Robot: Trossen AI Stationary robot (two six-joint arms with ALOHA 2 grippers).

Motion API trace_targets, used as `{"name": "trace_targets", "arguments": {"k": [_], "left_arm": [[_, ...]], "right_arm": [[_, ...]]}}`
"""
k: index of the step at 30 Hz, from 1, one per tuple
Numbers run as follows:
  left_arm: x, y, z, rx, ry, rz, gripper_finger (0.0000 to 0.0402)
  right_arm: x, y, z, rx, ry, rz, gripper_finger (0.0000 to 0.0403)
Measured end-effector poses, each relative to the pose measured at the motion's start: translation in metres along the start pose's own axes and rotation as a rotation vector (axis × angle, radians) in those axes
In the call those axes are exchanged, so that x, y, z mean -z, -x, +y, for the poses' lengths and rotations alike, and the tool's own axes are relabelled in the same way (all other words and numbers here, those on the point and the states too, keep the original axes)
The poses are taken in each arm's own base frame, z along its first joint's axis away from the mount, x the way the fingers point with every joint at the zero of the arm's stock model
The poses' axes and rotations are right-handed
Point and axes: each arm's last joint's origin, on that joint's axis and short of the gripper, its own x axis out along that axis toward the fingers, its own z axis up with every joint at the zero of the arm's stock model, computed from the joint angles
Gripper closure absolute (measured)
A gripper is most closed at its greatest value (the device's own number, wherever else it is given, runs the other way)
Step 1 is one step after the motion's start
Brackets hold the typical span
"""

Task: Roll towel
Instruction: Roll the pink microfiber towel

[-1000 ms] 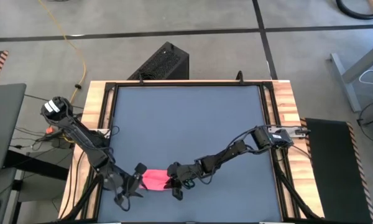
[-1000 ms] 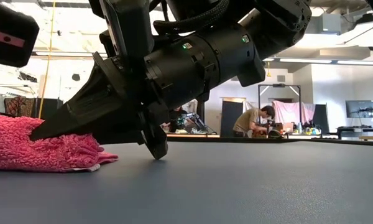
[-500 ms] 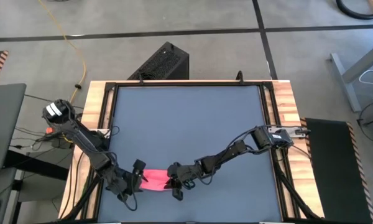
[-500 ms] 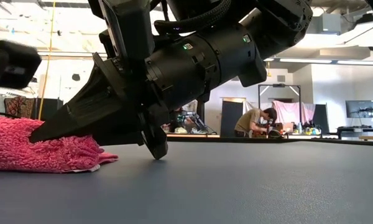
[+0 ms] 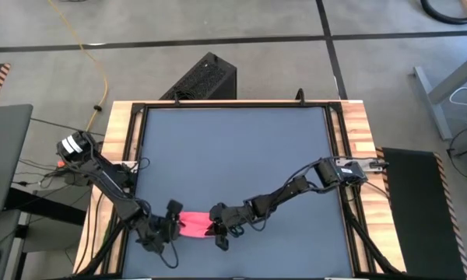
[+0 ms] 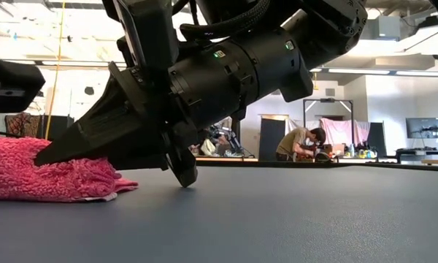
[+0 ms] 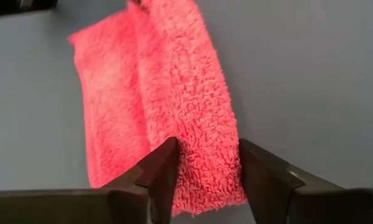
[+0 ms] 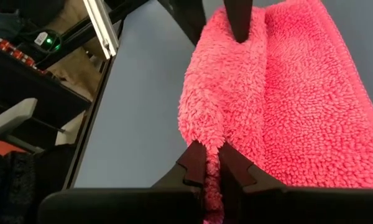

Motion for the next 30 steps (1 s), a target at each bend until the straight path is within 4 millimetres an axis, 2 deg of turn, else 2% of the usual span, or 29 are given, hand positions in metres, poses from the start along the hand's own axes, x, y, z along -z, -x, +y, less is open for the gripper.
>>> {"name": "trace_targets", "arguments": {"k": [6,11,22,30], "left_arm": [[0.001,-0.003,0.008,-0.037,0.099,0.031,0.0311],[-0.003,-0.007,0.017,0.072,0.172,0.063,0.0388],[-0.015,0.001,0.049,0.321,0.366,0.104,0.0399],[0.002,-0.012,0.072,0.445,0.604,0.238,0.04]], "right_arm": [[0.003,0.0,0.004,0.007,-0.024,-0.005,0.0365],[0.007,0.0,0.008,0.01,-0.018,0.01,0.0365],[0.01,0.0,0.008,0.031,-0.037,0.027,0.0365],[0.008,0.001,0.008,0.059,-0.183,-0.008,0.0365]]}}
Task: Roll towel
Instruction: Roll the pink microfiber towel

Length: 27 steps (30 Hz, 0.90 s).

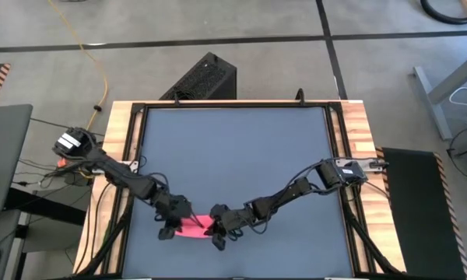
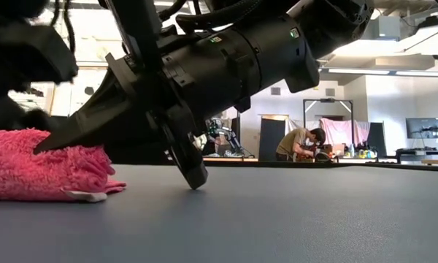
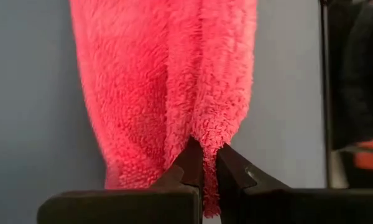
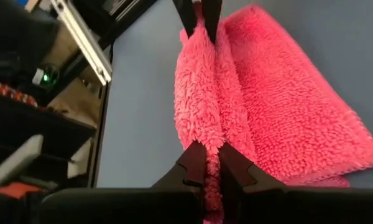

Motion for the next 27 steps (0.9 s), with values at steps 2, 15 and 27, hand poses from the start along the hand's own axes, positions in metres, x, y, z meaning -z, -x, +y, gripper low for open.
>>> {"name": "trace_targets", "arguments": {"k": [2,15,27], "left_arm": [[0.003,-0.001,0.008,0.026,0.055,0.007,0.04],[0.01,-0.004,0.02,0.104,0.126,0.001,0.0401],[0.008,-0.002,0.023,0.157,0.155,0.028,0.0401]], "right_arm": [[0.0,0.0,0.0,0.004,-0.016,-0.009,0.0363],[-0.017,0.003,-0.008,-0.083,-0.062,0.054,0.027],[-0.037,0.046,0.031,0.185,0.356,-0.12,0.024]]}}
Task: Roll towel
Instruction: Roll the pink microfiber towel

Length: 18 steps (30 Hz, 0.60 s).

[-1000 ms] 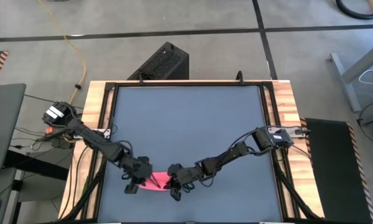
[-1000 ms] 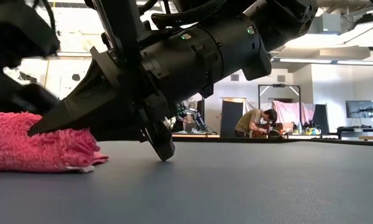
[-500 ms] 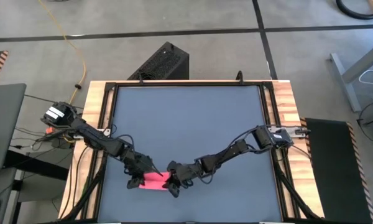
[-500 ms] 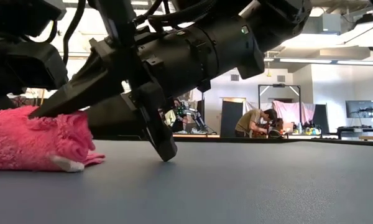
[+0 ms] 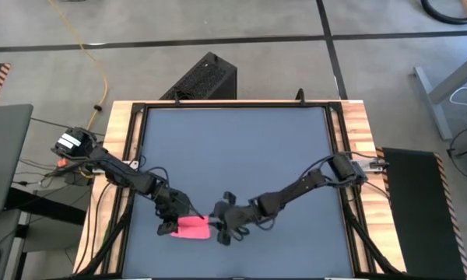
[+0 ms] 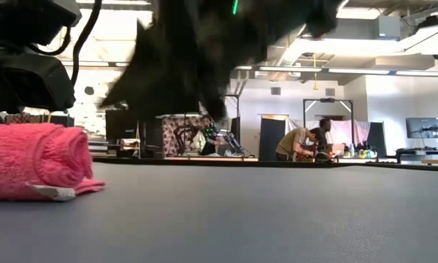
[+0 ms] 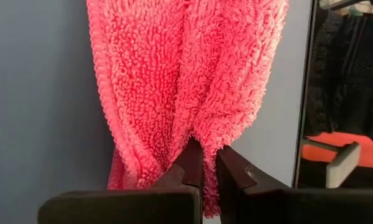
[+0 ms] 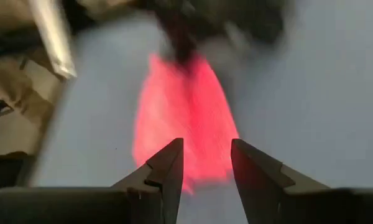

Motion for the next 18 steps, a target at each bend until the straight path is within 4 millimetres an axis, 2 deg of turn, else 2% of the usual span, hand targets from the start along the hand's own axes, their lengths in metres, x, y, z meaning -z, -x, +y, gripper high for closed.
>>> {"name": "trace_targets", "arguments": {"k": [4,7,9,13,18], "left_arm": [[-0.004,0.003,0.003,0.022,0.018,-0.001,0.0401],[-0.006,0.005,0.005,0.035,0.03,-0.004,0.0401],[-0.007,0.006,0.007,0.045,0.038,-0.003,0.0401],[-0.01,0.008,0.008,0.068,0.049,-0.003,0.0401],[-0.011,0.008,0.008,0.076,0.068,-0.004,0.0401]], "right_arm": [[-0.01,0.012,0.031,-0.099,0.179,-0.2,0.0248],[-0.008,0.01,0.04,-0.162,0.274,-0.264,0.0274],[-0.004,0.005,0.038,-0.171,0.313,-0.26,0.0305],[0.011,-0.02,0.023,-0.206,0.341,-0.212,0.0383],[0.011,-0.042,0.013,-0.218,0.34,-0.23,0.0379]]}}
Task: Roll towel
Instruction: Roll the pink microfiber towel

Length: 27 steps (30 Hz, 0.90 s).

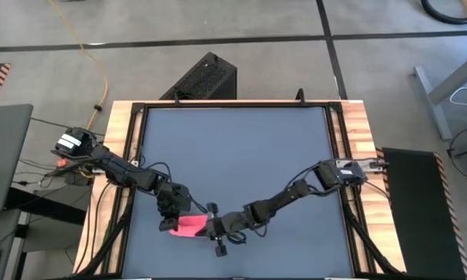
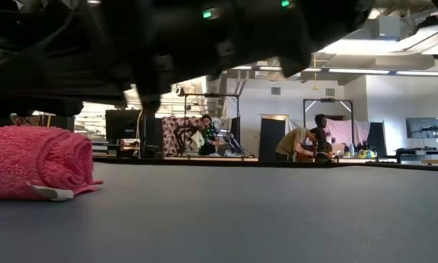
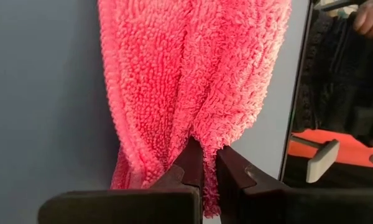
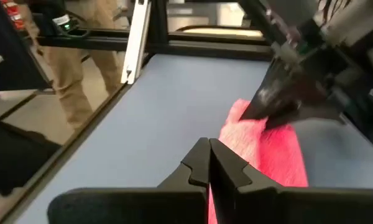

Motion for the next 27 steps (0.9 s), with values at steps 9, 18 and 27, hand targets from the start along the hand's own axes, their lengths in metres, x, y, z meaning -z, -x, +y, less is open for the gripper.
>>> {"name": "trace_targets", "arguments": {"k": [9,18,27], "left_arm": [[0.0,0.0,0.0,0.007,0.011,0.007,0.0401],[0.0,0.0,0.0,0.008,0.0,0.001,0.0385],[-0.001,0.003,-0.002,0.013,-0.044,-0.009,0.0341]], "right_arm": [[0.01,-0.008,-0.008,0.002,-0.006,0.038,0.0388],[0.017,-0.008,-0.029,0.127,-0.187,0.111,0.0388],[0.026,-0.007,-0.035,0.178,-0.34,0.191,0.0388]]}}
